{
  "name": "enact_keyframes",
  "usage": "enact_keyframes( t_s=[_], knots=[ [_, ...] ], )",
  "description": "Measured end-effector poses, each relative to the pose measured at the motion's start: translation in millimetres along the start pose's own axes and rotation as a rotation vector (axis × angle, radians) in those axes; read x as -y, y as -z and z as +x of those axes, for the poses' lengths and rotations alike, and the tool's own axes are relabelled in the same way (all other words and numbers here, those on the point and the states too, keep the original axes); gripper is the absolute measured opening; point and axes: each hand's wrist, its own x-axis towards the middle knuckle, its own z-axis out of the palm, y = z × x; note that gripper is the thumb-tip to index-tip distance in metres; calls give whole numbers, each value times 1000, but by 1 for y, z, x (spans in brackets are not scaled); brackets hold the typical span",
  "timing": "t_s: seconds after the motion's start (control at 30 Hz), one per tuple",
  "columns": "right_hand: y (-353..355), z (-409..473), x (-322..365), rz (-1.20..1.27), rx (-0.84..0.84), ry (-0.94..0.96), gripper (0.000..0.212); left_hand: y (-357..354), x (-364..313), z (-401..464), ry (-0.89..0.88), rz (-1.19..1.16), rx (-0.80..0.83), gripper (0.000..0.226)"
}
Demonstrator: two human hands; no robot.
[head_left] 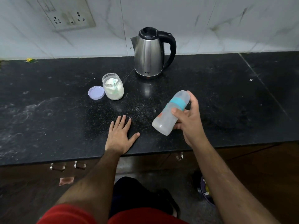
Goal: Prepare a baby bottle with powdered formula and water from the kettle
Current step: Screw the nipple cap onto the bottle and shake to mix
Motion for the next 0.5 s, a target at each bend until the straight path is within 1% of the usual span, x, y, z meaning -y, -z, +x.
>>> enact_keyframes(
  t_s=[0.07, 0.1, 0.23, 0.27, 0.33, 0.43, 0.47, 0.5],
  knots=[
    [0, 0, 5, -7, 45, 20, 77, 0, 0, 0, 3, 5, 1, 82],
    [0, 1, 9, 10, 35, 42, 77, 0, -1, 0, 3, 9, 1, 81],
    [-2, 5, 12, 128, -137, 91, 75, 1, -1, 1, 7, 7, 0, 79],
    [-3, 3, 10, 139, -144, 84, 75, 1, -1, 0, 8, 2, -5, 78],
    [-7, -4, 4, 115, -69, 23, 76, 0, -1, 1, 9, -4, -14, 78],
    [-9, -18, -1, 39, 128, -67, 80, -1, 0, 1, 9, -12, -17, 77],
    [-9, -19, -1, 44, 137, -55, 80, -1, 0, 1, 10, -13, -18, 77],
    [-8, -19, 1, 72, 102, -29, 79, -1, 0, 1, 10, -13, -20, 77]
  ],
)
